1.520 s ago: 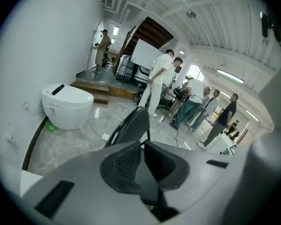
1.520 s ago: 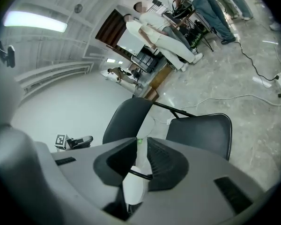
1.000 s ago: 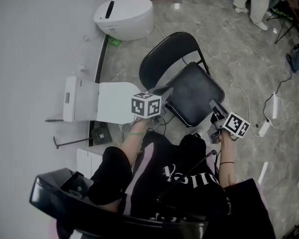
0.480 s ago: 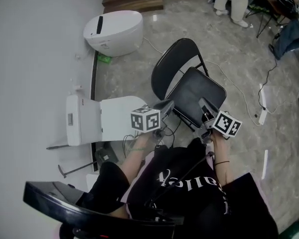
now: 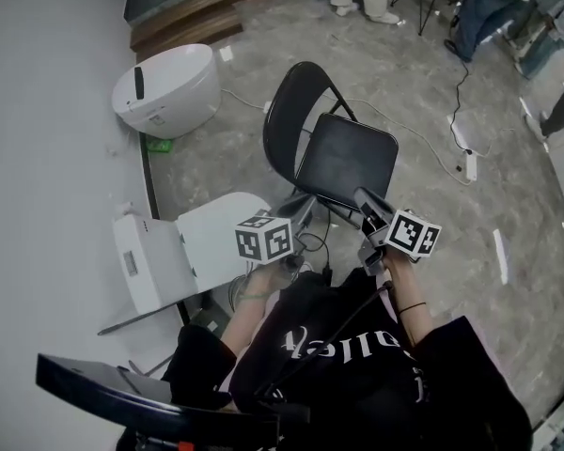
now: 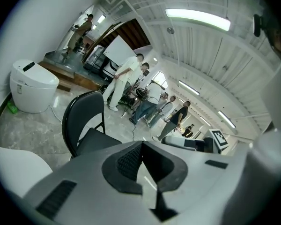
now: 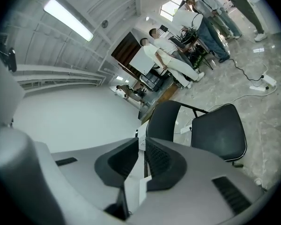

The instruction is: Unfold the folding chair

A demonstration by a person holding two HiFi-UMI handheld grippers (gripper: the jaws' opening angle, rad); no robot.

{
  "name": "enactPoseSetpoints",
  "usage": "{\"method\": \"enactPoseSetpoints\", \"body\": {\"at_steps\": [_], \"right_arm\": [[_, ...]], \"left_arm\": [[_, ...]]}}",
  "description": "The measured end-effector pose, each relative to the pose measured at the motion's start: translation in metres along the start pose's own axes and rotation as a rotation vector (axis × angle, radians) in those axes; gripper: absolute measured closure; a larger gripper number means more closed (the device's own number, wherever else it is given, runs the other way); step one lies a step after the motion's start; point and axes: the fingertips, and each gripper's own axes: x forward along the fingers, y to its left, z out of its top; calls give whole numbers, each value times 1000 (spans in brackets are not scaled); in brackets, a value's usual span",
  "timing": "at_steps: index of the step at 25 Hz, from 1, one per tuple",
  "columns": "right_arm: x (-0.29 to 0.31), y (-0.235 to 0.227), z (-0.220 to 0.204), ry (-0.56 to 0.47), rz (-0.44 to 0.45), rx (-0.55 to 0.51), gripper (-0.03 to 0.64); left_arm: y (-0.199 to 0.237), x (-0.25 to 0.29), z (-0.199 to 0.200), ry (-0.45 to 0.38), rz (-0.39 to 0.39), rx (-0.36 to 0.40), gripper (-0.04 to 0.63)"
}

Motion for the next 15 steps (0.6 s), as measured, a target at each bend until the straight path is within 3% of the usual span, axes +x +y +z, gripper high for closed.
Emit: {"method": "enactPoseSetpoints", "body": {"at_steps": [9,15], "right_arm": [[-54,-16,8,15,-40,-75,567],[-91,-30,15,0,-43,-63,571]], "left_arm": [[-54,21,-14,-55,12,10,592],[-94,39,-31,-35,8,40,592]]}}
